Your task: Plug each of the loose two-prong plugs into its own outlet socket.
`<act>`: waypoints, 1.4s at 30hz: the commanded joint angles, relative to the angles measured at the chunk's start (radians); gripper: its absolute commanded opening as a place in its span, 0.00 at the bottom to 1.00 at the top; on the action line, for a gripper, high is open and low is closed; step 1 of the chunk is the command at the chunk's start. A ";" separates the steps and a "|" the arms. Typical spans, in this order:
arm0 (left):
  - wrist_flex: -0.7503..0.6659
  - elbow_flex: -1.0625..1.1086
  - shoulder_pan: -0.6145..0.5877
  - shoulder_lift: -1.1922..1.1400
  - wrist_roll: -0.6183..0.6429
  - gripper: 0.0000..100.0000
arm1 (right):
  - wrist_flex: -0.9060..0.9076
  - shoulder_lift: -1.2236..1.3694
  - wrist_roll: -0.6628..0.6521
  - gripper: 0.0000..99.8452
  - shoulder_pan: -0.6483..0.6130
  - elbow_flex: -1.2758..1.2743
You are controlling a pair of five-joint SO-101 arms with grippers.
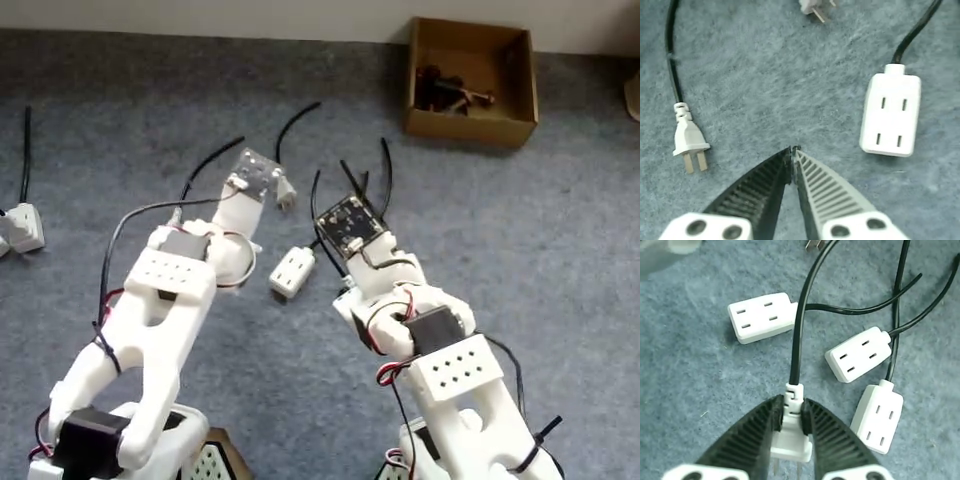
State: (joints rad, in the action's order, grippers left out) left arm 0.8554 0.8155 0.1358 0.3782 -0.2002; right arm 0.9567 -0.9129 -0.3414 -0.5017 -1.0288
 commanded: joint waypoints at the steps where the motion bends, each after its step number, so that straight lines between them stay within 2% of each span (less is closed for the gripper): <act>1: -0.014 0.005 0.059 0.045 -0.009 0.02 | -0.027 -0.025 0.003 0.01 -0.044 0.008; 5: -0.014 0.047 0.108 0.047 -0.143 0.01 | -0.027 -0.025 0.003 0.01 -0.065 0.007; 8: -0.014 0.053 0.139 0.047 -0.187 0.01 | -0.027 -0.025 0.003 0.01 -0.068 0.007; 15: -0.020 0.064 0.151 0.047 -0.189 0.01 | -0.024 -0.074 0.005 0.01 -0.156 0.007; 20: -0.020 0.064 0.205 0.047 -0.187 0.01 | -0.025 -0.262 0.005 0.01 -0.208 -0.077; 25: -0.034 0.056 0.203 0.048 -0.186 0.01 | -0.022 -0.421 0.008 0.01 -0.229 -0.153; 42: -0.106 0.047 0.209 0.265 -0.183 0.01 | -0.022 -0.429 0.002 0.01 -0.232 -0.240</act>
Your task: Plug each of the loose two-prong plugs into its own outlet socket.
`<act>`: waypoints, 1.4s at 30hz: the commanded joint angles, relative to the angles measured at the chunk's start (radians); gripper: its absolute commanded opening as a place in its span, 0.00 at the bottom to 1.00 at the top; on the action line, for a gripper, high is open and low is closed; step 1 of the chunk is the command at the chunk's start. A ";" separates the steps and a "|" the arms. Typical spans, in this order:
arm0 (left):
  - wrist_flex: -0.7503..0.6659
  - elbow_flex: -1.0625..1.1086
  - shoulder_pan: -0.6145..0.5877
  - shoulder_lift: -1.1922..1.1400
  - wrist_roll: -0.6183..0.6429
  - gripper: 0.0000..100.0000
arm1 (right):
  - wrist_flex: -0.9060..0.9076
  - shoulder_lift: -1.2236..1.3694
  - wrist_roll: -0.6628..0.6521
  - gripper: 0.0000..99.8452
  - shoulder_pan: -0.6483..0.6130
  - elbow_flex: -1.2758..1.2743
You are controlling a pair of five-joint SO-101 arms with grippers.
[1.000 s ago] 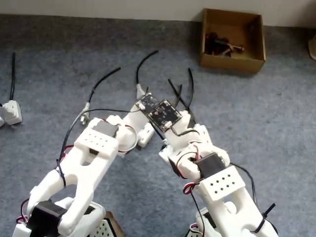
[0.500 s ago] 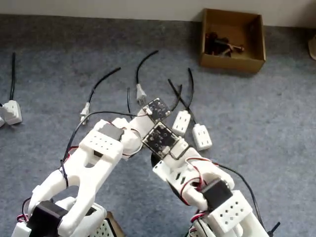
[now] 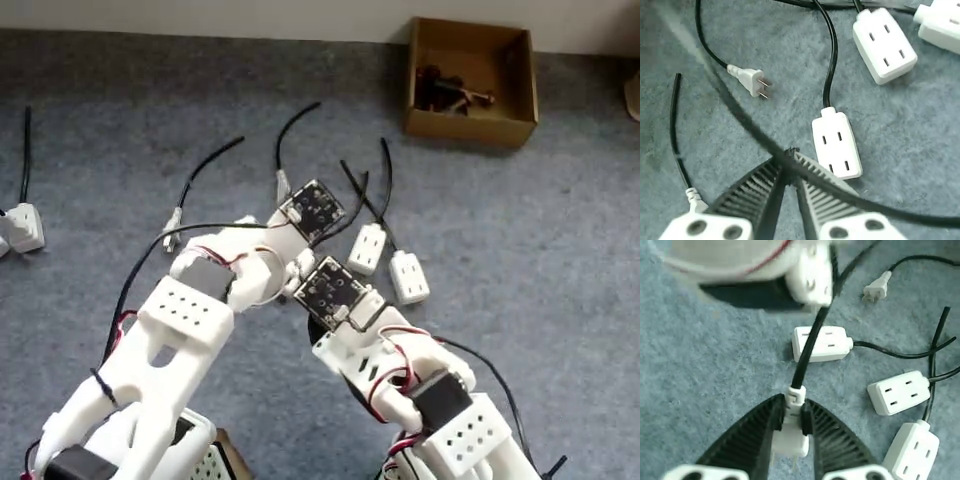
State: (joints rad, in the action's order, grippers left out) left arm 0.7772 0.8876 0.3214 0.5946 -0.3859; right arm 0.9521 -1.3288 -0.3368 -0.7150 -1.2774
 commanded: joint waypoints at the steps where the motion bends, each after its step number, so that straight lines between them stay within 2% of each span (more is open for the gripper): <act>1: -0.028 -0.025 0.025 0.048 0.003 0.01 | -0.018 -0.013 -0.003 0.01 -0.019 0.007; 5: -0.028 -0.028 0.027 0.050 0.005 0.01 | -0.019 -0.013 -0.003 0.01 -0.019 0.007; 10: -0.043 -0.028 0.042 0.051 0.097 0.01 | -0.019 -0.013 -0.003 0.01 -0.019 0.005; 33: -0.052 -0.030 0.044 0.053 0.100 0.01 | -0.084 -0.015 -0.002 0.01 -0.005 -0.061; 39: -0.049 -0.024 0.038 0.116 0.100 0.01 | -0.102 -0.018 0.005 0.01 0.140 -0.036; 42: 0.003 -0.013 0.038 0.197 0.100 0.01 | -0.107 -0.016 0.012 0.01 0.183 -0.015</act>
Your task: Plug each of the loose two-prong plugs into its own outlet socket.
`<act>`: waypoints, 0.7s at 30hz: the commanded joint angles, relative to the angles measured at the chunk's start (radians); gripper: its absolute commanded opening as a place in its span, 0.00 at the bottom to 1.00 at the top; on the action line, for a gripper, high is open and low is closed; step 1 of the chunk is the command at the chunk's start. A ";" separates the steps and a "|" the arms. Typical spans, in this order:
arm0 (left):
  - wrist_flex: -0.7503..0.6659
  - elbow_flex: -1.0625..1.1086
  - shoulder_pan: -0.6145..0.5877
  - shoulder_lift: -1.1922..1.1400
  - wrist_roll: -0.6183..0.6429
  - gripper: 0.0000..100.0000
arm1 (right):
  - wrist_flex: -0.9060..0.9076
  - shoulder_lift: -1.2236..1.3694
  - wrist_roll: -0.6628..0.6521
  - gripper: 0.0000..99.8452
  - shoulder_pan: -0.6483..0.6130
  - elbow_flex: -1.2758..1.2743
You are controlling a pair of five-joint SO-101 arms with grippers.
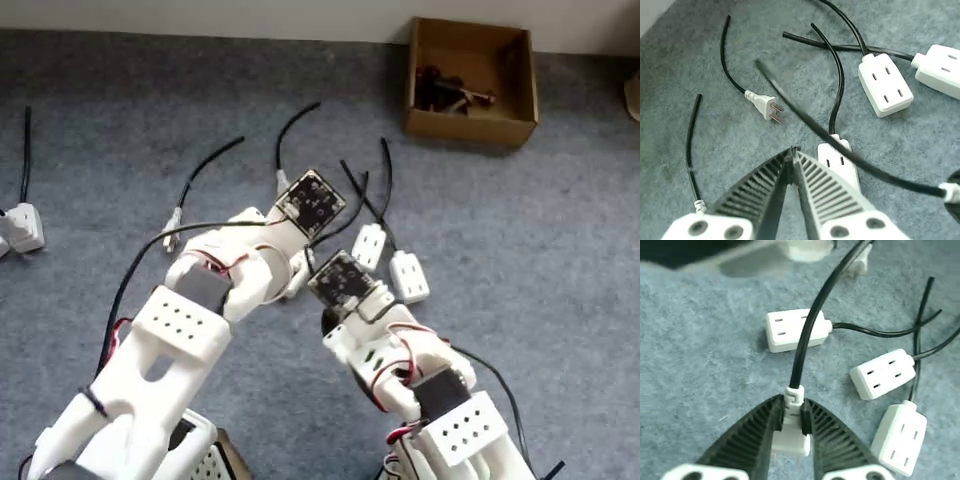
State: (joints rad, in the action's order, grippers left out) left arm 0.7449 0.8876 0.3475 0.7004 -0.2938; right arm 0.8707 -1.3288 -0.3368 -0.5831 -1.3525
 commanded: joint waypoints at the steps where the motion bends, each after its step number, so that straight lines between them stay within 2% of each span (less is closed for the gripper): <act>1: 0.054 -0.005 0.012 0.120 0.008 0.01 | -0.027 -0.018 0.035 0.01 0.058 0.068; 4: 0.066 0.039 0.013 0.199 0.008 0.01 | -0.059 -0.019 0.086 0.01 0.059 0.093; 9: 0.097 0.116 0.013 0.295 0.006 0.01 | -0.087 -0.021 0.089 0.01 0.061 0.097; 15: 0.166 0.136 0.022 0.394 0.005 0.01 | -0.222 -0.021 0.089 0.01 0.061 0.088; 21: 0.204 0.159 0.101 0.421 0.005 0.01 | -0.361 -0.016 0.121 0.01 0.059 0.085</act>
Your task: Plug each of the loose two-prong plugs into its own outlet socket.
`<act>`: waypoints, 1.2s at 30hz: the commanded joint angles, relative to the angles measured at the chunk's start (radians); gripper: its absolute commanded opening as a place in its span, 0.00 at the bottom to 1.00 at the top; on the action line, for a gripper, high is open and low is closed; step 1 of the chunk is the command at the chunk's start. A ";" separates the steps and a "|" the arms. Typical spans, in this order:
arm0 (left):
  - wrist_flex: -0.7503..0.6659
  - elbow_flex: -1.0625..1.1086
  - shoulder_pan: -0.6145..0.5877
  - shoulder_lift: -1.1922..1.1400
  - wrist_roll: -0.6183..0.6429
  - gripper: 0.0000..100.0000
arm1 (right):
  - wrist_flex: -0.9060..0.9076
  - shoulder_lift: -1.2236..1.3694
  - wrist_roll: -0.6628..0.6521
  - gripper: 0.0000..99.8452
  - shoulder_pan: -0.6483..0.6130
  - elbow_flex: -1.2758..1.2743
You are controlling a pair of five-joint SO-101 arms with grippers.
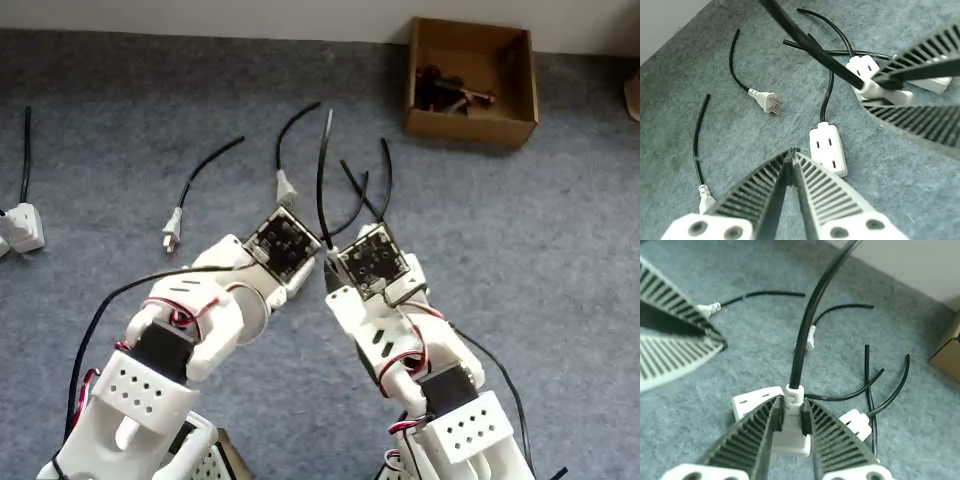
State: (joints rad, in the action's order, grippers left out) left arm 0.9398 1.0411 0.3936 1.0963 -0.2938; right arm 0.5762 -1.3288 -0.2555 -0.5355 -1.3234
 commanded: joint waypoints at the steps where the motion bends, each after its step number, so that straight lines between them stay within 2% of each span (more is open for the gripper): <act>1: 0.009 0.015 0.070 0.025 0.005 0.01 | -0.085 -0.019 0.071 0.01 0.012 0.056; 4: 0.009 0.027 0.079 0.025 0.005 0.01 | -0.139 -0.015 0.129 0.01 0.010 0.056; 11: 0.014 0.031 0.084 0.027 0.003 0.01 | -0.232 -0.013 0.133 0.01 0.008 0.056; 17: 0.009 0.050 0.148 0.027 0.003 0.01 | -0.288 -0.013 0.137 0.01 0.007 0.056; 21: 0.009 0.056 0.154 0.027 0.003 0.01 | -0.340 -0.013 0.206 0.01 0.008 0.058; 26: 0.008 0.058 0.154 0.027 0.005 0.01 | -0.351 -0.013 0.216 0.01 0.008 0.058; 30: -0.052 0.061 0.150 0.027 0.008 0.01 | -0.348 -0.015 0.315 0.01 0.008 0.064; 36: -0.204 0.108 0.116 0.027 0.009 0.01 | -0.344 -0.019 0.368 0.01 0.005 0.059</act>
State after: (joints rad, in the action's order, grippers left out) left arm 0.8201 1.1469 0.5286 1.1024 -0.2938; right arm 0.2509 -1.3288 0.0821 -0.5355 -1.3234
